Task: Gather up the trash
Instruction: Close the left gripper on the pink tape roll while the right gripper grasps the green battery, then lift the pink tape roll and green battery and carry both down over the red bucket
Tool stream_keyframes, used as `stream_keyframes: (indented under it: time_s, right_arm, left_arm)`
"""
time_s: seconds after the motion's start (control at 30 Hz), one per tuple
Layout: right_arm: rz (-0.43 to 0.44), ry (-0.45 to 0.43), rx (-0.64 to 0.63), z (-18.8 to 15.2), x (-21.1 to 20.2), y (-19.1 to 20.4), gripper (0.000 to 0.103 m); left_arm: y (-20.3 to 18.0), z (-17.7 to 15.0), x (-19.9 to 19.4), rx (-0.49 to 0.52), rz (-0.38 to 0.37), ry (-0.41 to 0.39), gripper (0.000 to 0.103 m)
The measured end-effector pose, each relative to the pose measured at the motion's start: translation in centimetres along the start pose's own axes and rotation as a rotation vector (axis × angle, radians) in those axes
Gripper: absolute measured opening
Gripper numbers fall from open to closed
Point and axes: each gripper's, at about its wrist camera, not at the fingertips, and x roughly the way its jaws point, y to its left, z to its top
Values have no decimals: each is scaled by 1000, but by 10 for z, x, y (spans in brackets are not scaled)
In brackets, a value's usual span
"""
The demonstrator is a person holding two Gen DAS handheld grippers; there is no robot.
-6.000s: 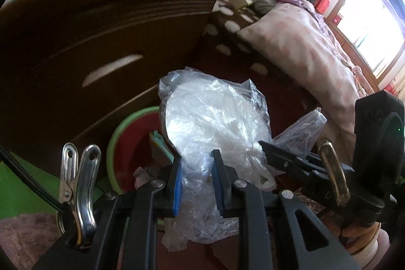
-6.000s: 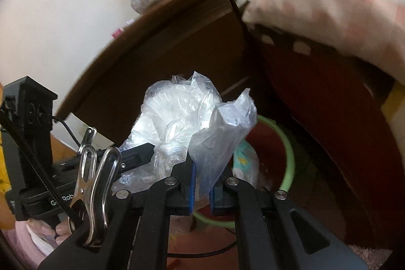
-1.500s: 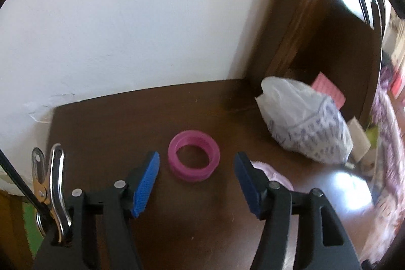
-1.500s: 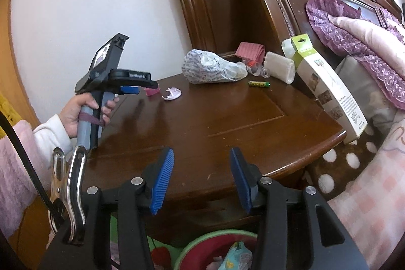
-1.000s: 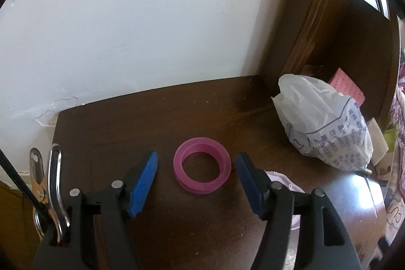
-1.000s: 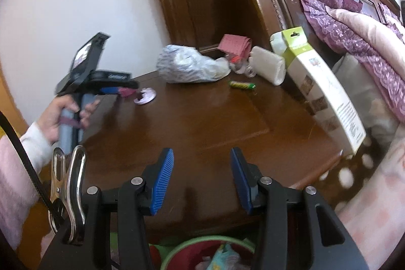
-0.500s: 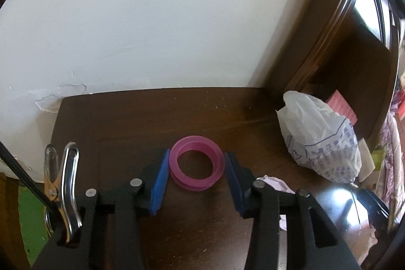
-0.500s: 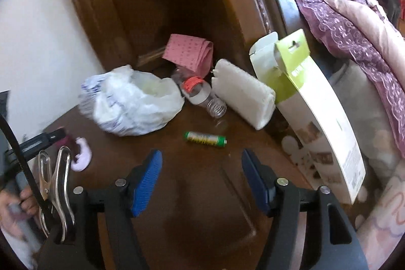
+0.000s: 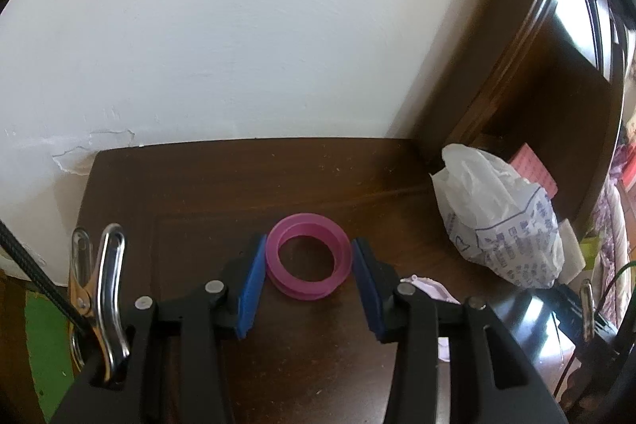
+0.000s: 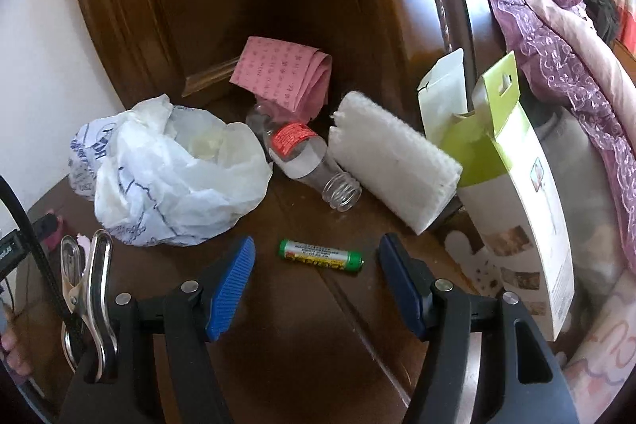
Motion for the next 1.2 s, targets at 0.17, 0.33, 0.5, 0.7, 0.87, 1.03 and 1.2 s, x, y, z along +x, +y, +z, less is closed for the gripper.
stream_keyframes:
  time_s: [0.17, 0.33, 0.5, 0.7, 0.87, 1.03, 1.2]
  right_arm:
    - [-19, -9, 44, 4, -2, -4, 44]
    - [31, 0, 80, -1, -9, -11, 43]
    - [141, 14, 116, -21, -35, -26, 43]
    - [199, -38, 98, -43, -76, -34, 43]
    - [258, -61, 78, -65, -105, -31, 43]
    - [294, -88, 45, -85, -131, -23, 43]
    - [344, -107, 48, -107, -150, -21, 43]
  left_arm:
    - [-3, 0, -2, 2, -6, 1, 44]
    - [1, -2, -7, 14, -7, 3, 44]
    - [4, -7, -17, 36, 15, 5, 44]
    - [-1, -21, -41, 69, 1, -10, 44]
    - [-10, -35, -74, 83, -35, -21, 44]
    - [-29, -52, -113, 141, -67, -31, 44]
    - [-46, -71, -150, 166, -123, -61, 44]
